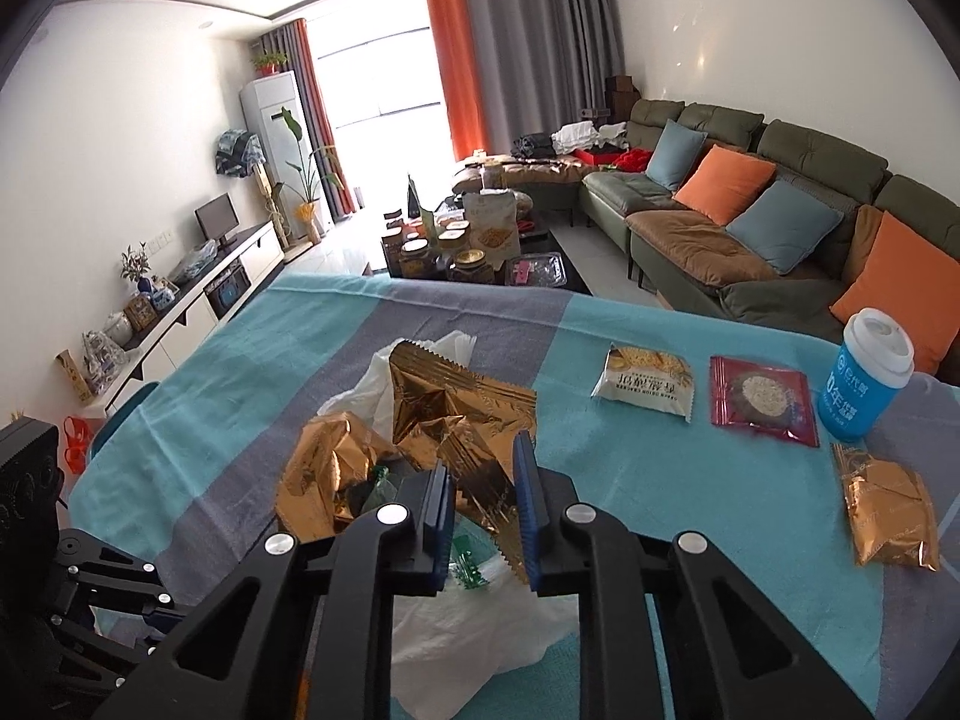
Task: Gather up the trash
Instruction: 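Grasp orange peel with the left tool while the right tool grasps a gold wrapper, then carry the orange peel and gold wrapper over the teal bin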
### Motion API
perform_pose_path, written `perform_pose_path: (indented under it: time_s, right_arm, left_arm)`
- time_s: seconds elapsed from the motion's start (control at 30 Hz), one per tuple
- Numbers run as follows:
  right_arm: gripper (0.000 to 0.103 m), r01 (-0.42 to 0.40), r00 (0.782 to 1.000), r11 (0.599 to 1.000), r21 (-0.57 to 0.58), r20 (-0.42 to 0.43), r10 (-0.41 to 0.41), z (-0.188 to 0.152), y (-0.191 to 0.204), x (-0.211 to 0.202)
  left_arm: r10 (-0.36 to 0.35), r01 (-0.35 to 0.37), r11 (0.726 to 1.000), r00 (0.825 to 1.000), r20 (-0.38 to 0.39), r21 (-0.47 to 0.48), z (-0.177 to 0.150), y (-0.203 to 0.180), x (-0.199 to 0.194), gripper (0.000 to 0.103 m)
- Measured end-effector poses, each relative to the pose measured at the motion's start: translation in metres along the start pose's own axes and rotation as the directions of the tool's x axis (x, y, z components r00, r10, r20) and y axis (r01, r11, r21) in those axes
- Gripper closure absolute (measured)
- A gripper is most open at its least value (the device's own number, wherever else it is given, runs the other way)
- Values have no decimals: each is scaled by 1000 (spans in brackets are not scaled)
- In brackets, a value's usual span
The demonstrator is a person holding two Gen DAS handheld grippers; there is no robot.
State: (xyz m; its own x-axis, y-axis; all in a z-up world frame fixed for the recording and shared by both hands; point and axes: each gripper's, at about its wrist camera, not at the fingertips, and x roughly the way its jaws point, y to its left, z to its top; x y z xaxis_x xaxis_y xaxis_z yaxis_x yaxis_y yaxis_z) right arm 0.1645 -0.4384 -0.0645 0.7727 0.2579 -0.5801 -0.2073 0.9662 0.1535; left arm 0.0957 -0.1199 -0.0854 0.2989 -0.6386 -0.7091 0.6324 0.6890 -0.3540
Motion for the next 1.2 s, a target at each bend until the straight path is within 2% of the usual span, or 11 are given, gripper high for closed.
perform_pose_path:
  time_s: [0.2,0.5,0.87,1.2]
  right_arm:
    - [86,-7,998,1000,7,55,6,7,5,-18]
    - [86,-89,991,996,20,104,87,10,22,-39]
    - [86,-244,966,970,-1,85,244,5,70,-31]
    - [86,-333,943,943,-2,30,333,-3,105,-11]
  left_arm:
    - [30,-30,1000,999,41,-4,0,2,-13,91]
    - [94,-90,995,990,102,-42,-4,14,-44,91]
    - [189,-170,977,970,151,-128,-18,39,-82,91]
    - [245,-210,957,954,174,-199,-33,60,-111,91]
